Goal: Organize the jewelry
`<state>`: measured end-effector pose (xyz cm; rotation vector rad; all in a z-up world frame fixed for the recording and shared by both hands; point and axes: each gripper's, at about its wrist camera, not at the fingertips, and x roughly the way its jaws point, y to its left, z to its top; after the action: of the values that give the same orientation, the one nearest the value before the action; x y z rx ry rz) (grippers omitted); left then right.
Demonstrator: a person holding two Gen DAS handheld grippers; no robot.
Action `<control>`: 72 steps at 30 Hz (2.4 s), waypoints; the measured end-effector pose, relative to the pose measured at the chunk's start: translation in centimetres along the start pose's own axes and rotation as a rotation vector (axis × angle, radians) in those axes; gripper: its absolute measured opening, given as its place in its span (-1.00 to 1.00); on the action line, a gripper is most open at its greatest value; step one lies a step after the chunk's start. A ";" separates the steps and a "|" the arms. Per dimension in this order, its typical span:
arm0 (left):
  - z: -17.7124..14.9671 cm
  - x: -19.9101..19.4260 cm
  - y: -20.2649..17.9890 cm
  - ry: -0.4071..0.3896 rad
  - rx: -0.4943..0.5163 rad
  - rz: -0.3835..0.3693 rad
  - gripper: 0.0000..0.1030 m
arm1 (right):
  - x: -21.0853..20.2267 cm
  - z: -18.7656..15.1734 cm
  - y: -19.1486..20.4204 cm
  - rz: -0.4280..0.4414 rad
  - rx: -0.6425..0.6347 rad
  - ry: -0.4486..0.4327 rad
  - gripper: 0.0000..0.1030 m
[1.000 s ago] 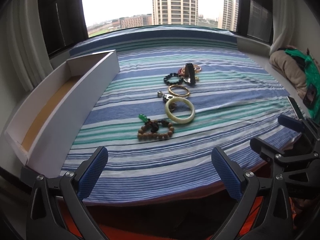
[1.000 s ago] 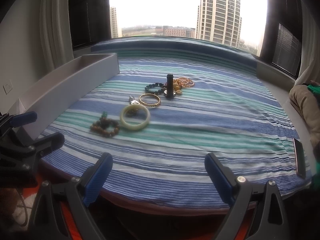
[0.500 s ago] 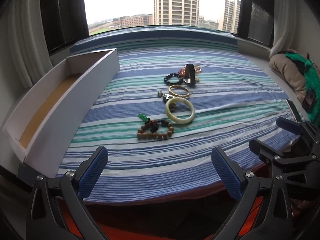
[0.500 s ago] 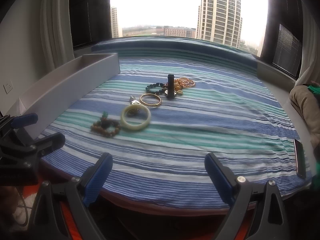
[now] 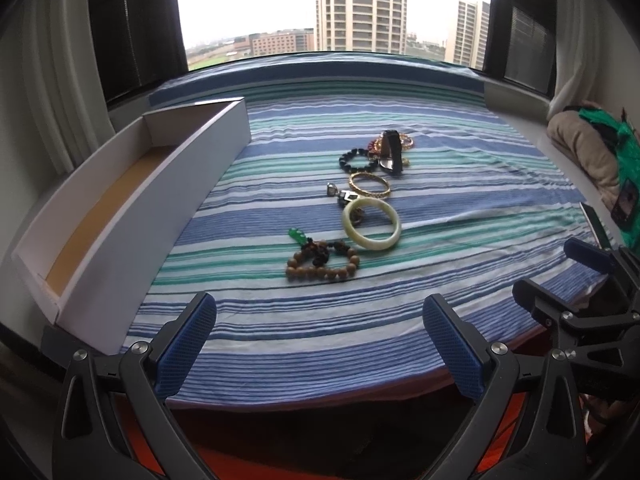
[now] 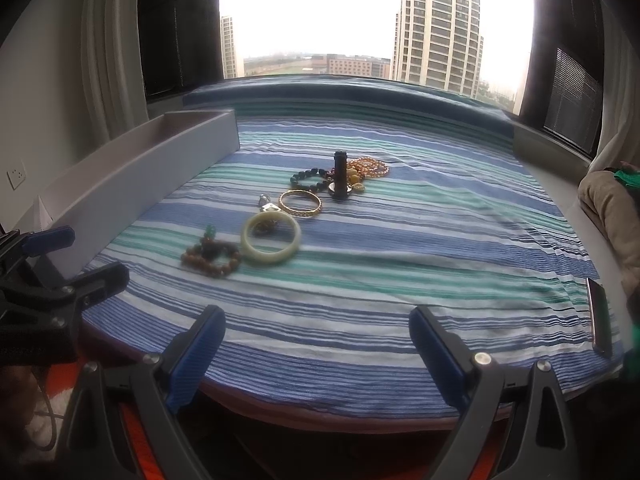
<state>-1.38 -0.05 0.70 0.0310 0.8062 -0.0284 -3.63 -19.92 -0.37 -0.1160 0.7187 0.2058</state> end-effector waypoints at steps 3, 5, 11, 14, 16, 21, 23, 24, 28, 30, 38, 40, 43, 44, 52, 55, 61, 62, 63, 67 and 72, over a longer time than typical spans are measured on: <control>0.0 0.1 0.5 0.003 -0.017 -0.006 0.99 | 0.2 0.0 -0.1 0.002 0.008 0.004 0.85; 0.0 0.3 0.9 0.009 -0.028 -0.008 0.99 | 0.4 0.0 -0.1 0.005 0.009 0.009 0.85; 0.3 1.5 2.4 0.051 -0.070 -0.029 0.99 | 0.5 -0.1 -0.3 0.010 0.014 0.018 0.85; 1.1 3.1 3.2 0.119 -0.089 -0.104 0.99 | 0.9 -0.2 -0.4 0.015 0.022 0.032 0.85; 1.8 4.4 3.6 0.167 -0.104 -0.141 0.99 | 1.1 -0.2 -0.5 0.020 0.026 0.037 0.85; 2.5 7.7 3.2 0.241 -0.123 -0.193 0.97 | 1.4 -0.3 -0.7 0.031 0.037 0.040 0.85; 2.7 9.6 2.5 0.276 -0.118 -0.203 0.78 | 1.5 -0.4 -1.0 0.035 0.044 0.043 0.85; 2.7 10.6 2.1 0.293 -0.115 -0.196 0.65 | 1.6 -0.4 -1.1 0.036 0.048 0.045 0.85; 3.2 14.2 1.1 0.333 -0.106 -0.167 0.25 | 1.9 -0.7 -1.7 0.042 0.061 0.046 0.85; 3.2 15.5 0.7 0.349 -0.099 -0.147 0.06 | 1.8 -0.7 -2.1 0.043 0.067 0.044 0.85; 4.2 18.2 0.4 0.371 -0.116 -0.133 -0.64 | 2.8 -1.1 -3.2 0.054 0.094 0.065 0.85; 4.1 18.5 0.5 0.372 -0.119 -0.133 -0.78 | 3.0 -1.1 -3.4 0.056 0.095 0.068 0.85; 4.3 17.9 1.0 0.342 -0.142 -0.136 -0.82 | 3.0 -1.1 -3.4 0.055 0.098 0.067 0.85; 4.5 17.4 1.3 0.327 -0.151 -0.139 -0.83 | 3.1 -1.2 -3.5 0.053 0.098 0.068 0.85; 6.6 12.1 5.6 0.204 -0.237 -0.163 -0.83 | 3.1 -0.9 -3.6 0.062 0.095 0.074 0.85; 6.5 10.1 7.6 0.179 -0.263 -0.140 -0.83 | 3.5 0.2 -3.6 0.137 0.089 0.090 0.85; 4.4 8.7 10.0 0.168 -0.300 -0.106 -0.83 | 7.5 2.7 -1.2 0.415 0.098 0.232 0.70; 4.0 8.7 10.3 0.170 -0.307 -0.105 -0.83 | 8.5 3.0 -0.2 0.437 0.081 0.256 0.51; 3.6 8.6 10.5 0.173 -0.315 -0.105 -0.83 | 9.4 3.2 0.7 0.463 0.063 0.278 0.43; 2.9 8.3 11.3 0.174 -0.337 -0.107 -0.83 | 14.0 3.7 4.4 0.498 -0.022 0.371 -0.04; 2.6 7.9 11.8 0.160 -0.342 -0.109 -0.83 | 18.1 4.1 6.8 0.422 -0.092 0.424 -0.12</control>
<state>6.39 11.58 -3.04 -0.3378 0.9629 0.0096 10.74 -9.88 -9.56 -0.0951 1.1543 0.6304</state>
